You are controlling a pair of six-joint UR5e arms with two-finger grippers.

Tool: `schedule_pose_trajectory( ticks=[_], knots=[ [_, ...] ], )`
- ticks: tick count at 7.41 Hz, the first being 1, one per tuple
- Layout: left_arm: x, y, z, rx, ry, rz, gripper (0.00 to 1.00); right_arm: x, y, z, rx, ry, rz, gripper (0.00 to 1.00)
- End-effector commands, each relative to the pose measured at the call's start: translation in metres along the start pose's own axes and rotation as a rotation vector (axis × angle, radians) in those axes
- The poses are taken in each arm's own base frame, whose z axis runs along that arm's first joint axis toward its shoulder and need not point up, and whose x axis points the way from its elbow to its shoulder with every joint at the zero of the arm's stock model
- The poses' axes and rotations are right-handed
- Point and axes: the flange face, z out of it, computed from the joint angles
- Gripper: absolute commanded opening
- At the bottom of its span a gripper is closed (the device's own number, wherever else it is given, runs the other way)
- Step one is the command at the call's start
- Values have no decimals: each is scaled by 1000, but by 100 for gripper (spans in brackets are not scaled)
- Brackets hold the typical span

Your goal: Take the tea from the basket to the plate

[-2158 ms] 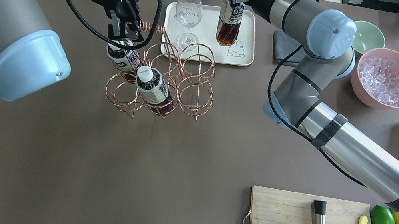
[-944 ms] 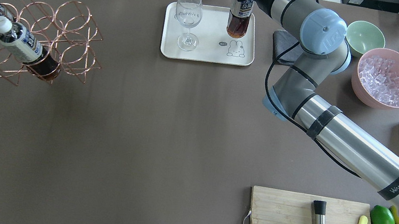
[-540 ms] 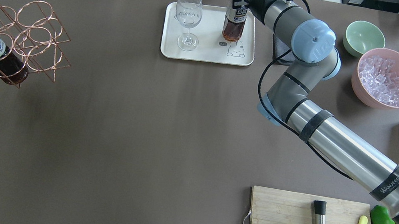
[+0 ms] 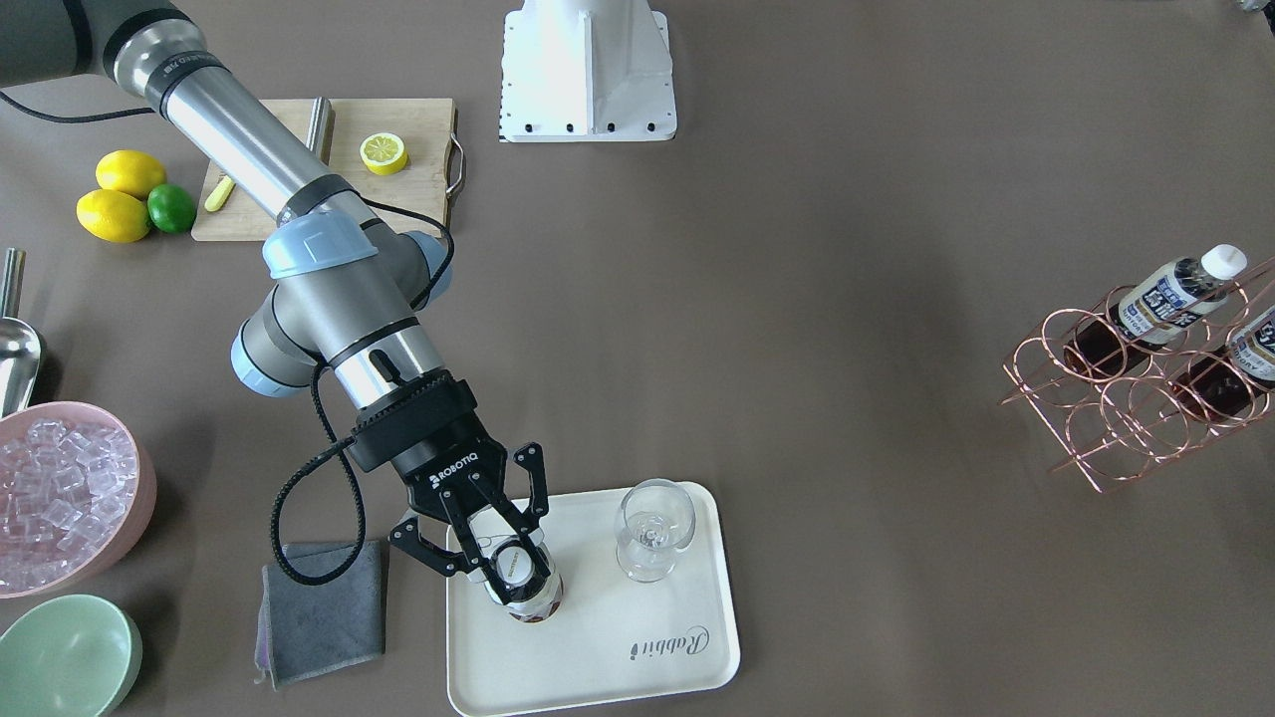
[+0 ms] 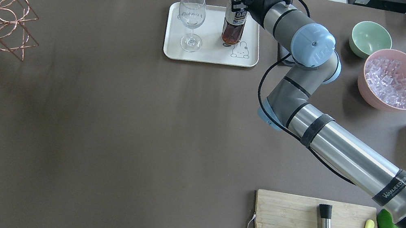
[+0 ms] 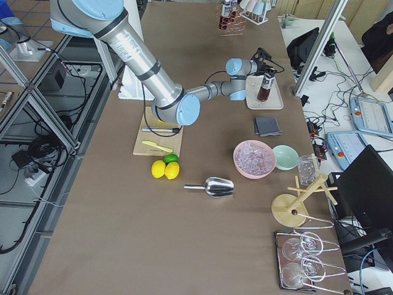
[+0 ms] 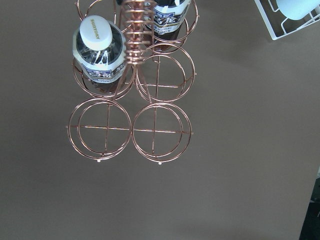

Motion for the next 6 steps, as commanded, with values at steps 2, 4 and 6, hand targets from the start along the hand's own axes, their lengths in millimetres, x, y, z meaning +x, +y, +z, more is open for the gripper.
schedule_pose_trajectory(
  ticks=[2, 4, 6],
  knots=[
    [-27, 40, 36, 2, -19, 208, 0, 1, 2, 1, -4, 2, -4, 100],
    [-48, 53, 53, 9, -55, 290, 0, -1, -2, 0, 1, -4, -1, 100],
    [-59, 60, 75, -16, -56, 305, 0, 22, -29, -6, -25, 9, -88, 100]
  ],
)
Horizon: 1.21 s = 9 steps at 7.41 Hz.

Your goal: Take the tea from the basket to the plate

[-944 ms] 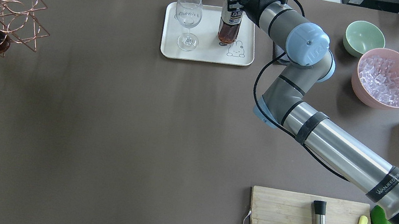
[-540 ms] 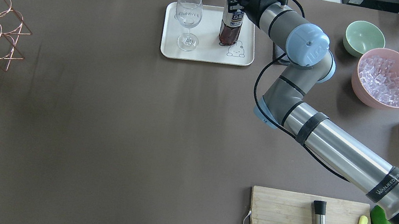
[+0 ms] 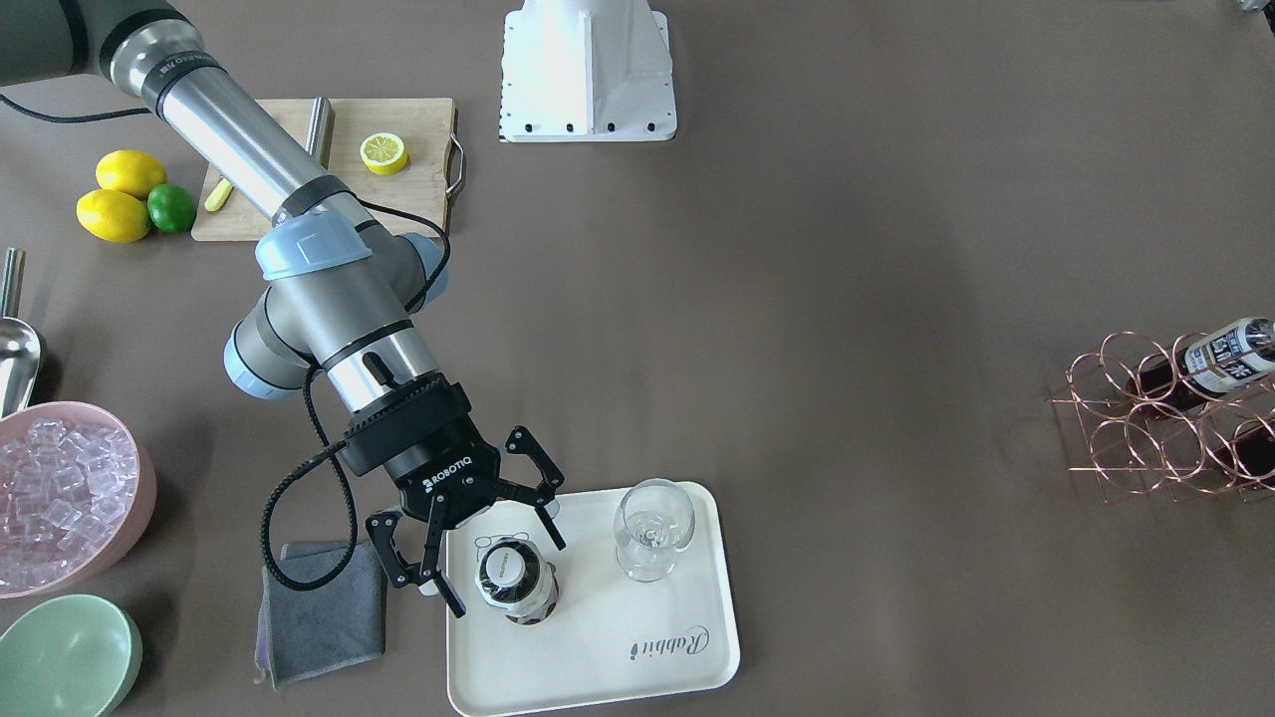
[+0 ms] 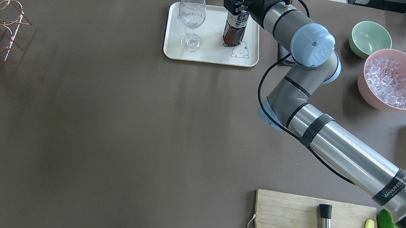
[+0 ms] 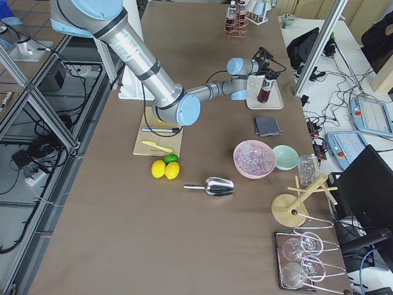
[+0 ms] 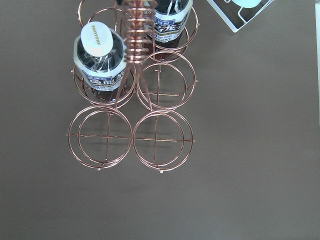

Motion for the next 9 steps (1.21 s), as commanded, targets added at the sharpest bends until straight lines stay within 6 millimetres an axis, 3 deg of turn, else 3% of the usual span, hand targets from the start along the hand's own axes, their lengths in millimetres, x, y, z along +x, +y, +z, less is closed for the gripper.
schedule_pose_trajectory(
  ticks=[1, 2, 3, 4, 5, 6, 8, 9],
  knots=[
    [-5, -1, 22, -2, 15, 26, 0, 9, -49, -19, -100, 12, -99, 100],
    [-3, -2, 26, -2, 23, 21, 0, 12, -52, -30, -155, 19, -107, 100],
    [1, -2, 35, -8, 41, 11, 13, 31, -46, -37, -195, 11, -131, 100],
    [2, -1, 36, -5, 45, 7, 95, 61, -46, -57, -229, 21, -134, 100],
    [5, 4, 38, -6, 49, -1, 99, 88, -59, -87, -344, 27, -115, 100],
    [5, 5, 37, -6, 47, -4, 99, 103, -68, -103, -448, 75, -177, 100],
    [7, 11, 38, -7, 50, -13, 99, 133, -59, -136, -679, 176, -223, 100],
    [7, 14, 33, -6, 43, -15, 99, 153, -60, -173, -784, 169, -269, 100]
  ],
)
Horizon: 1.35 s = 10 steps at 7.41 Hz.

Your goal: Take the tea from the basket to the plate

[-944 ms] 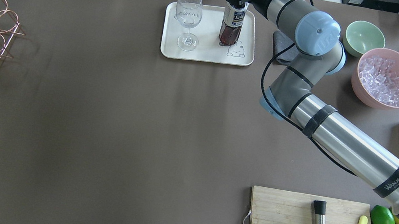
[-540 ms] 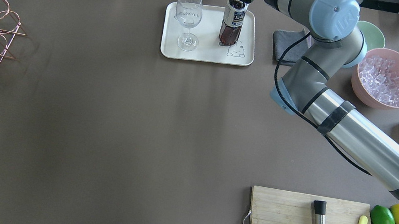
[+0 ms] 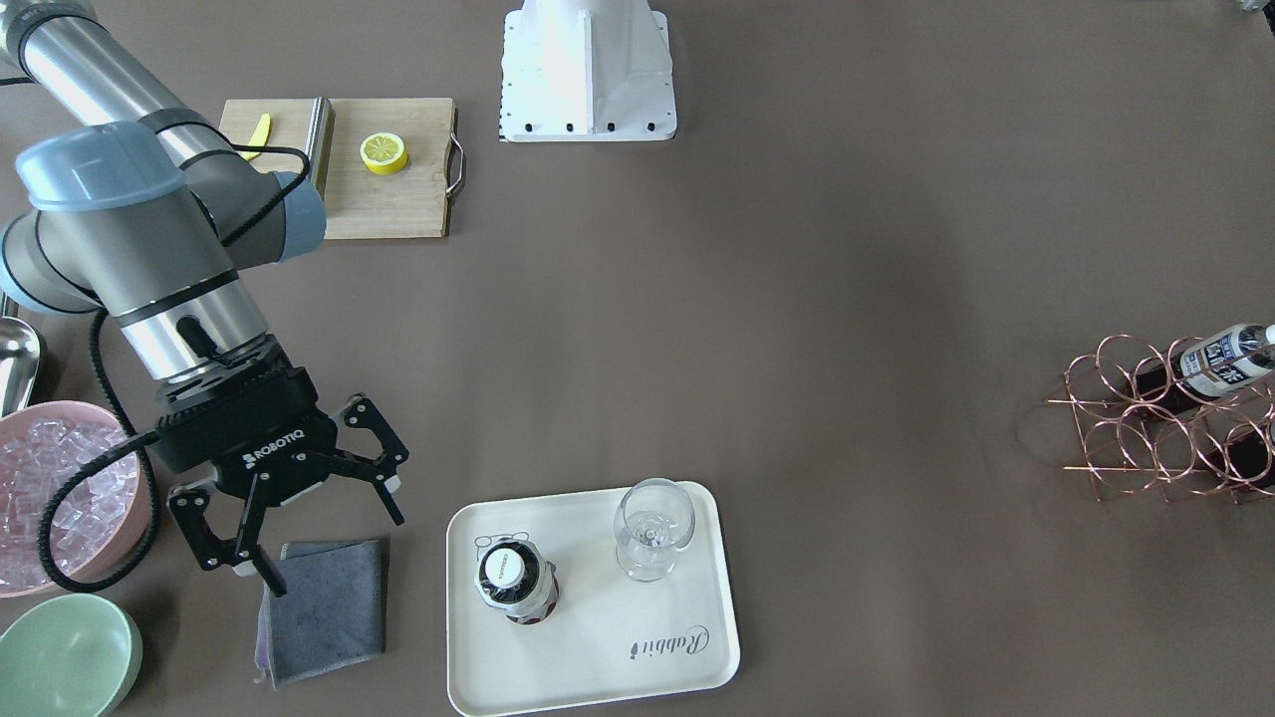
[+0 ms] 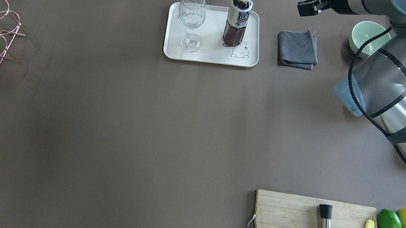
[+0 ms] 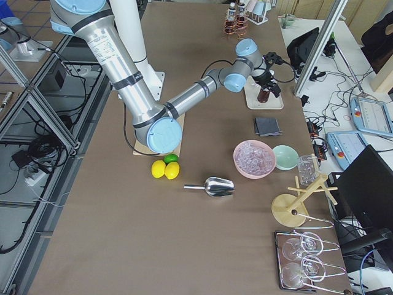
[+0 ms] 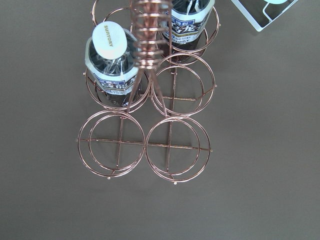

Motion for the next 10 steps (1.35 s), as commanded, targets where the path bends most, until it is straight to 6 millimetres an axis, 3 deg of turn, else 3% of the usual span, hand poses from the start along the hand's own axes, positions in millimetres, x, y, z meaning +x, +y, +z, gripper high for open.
schedule_pose_trajectory(
  ticks=[1, 2, 3, 5, 6, 8, 9, 10],
  knots=[
    [1, 12, -13, 0, -21, -17, 99, 56, 62, -61, -275, 0, -19, 100],
    [1, 28, -25, -3, -43, -43, 99, 72, 71, -77, -365, -37, 56, 100],
    [5, 51, -44, -5, -71, -87, 99, 67, 90, -96, -474, -36, 120, 100],
    [53, 140, -48, 29, -2, -377, 99, 80, 130, -107, -627, -44, 269, 100],
    [62, 164, -42, 31, 18, -536, 99, 102, 175, -112, -678, -58, 350, 100],
    [68, 186, -12, 54, 87, -874, 99, 175, 250, -123, -746, -17, 520, 100],
    [72, 194, 0, 58, 120, -1038, 99, 238, 287, -127, -733, -27, 589, 100],
    [75, 195, 11, 43, 142, -1150, 99, 292, 344, -127, -692, -152, 565, 100]
  ],
)
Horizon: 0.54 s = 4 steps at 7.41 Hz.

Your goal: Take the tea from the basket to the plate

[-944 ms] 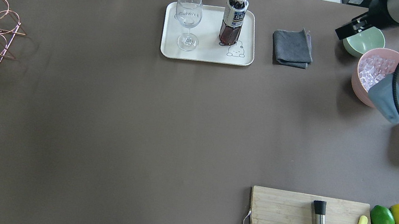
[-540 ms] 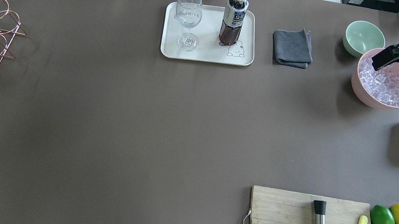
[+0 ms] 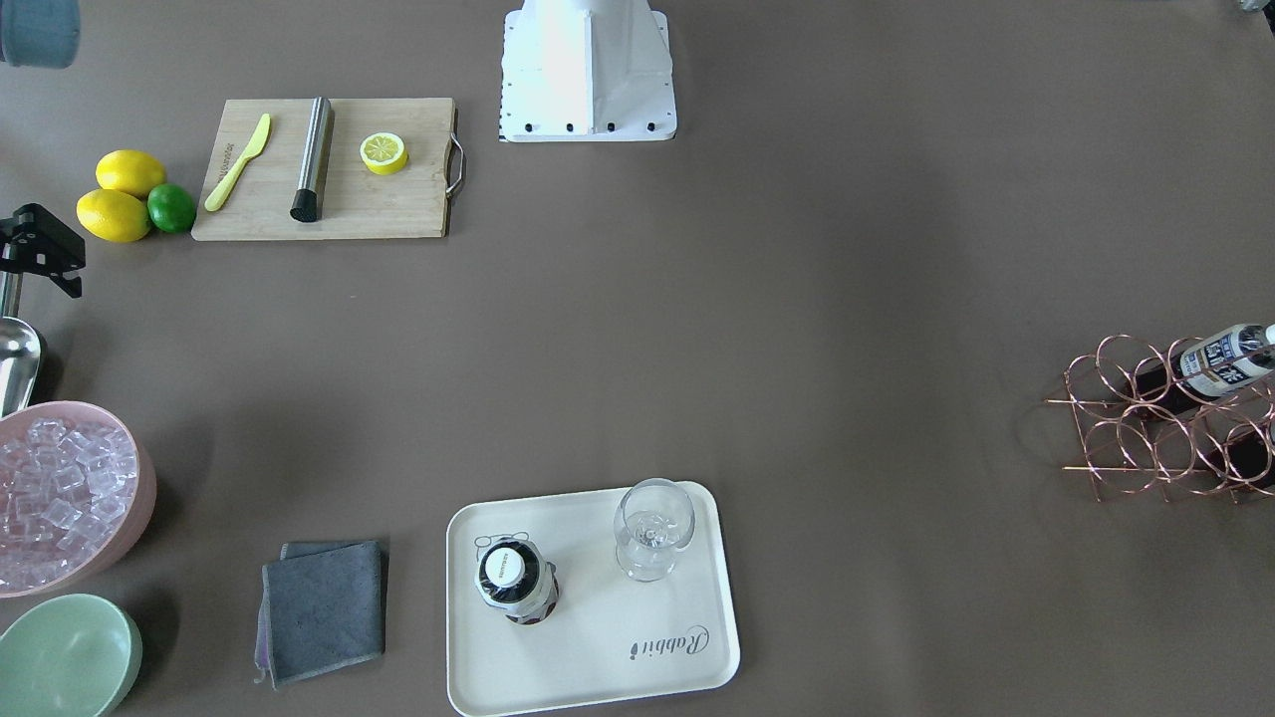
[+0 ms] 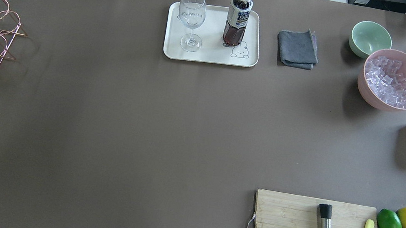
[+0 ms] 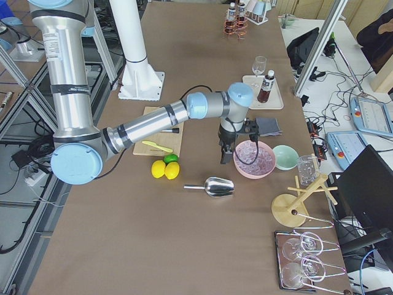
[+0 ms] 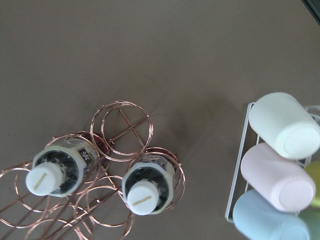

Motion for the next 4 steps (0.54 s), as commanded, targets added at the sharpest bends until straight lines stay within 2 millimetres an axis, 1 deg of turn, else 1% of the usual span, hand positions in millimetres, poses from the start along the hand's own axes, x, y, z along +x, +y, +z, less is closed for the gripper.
schedule_pose_trajectory(
  ticks=[1, 2, 3, 4],
  knots=[
    [-8, 13, 30, -34, 48, -361, 99, 157, 31, 40, 18, -199, 7, 100],
    [-10, 15, 33, -40, 51, -516, 99, 164, 34, 45, 10, -199, 22, 100],
    [-10, 19, 37, -50, 52, -647, 99, 164, 34, 44, 11, -191, 19, 100],
    [-12, 29, 45, -53, 51, -718, 99, 167, 35, 48, 6, -189, 18, 100]
  ],
)
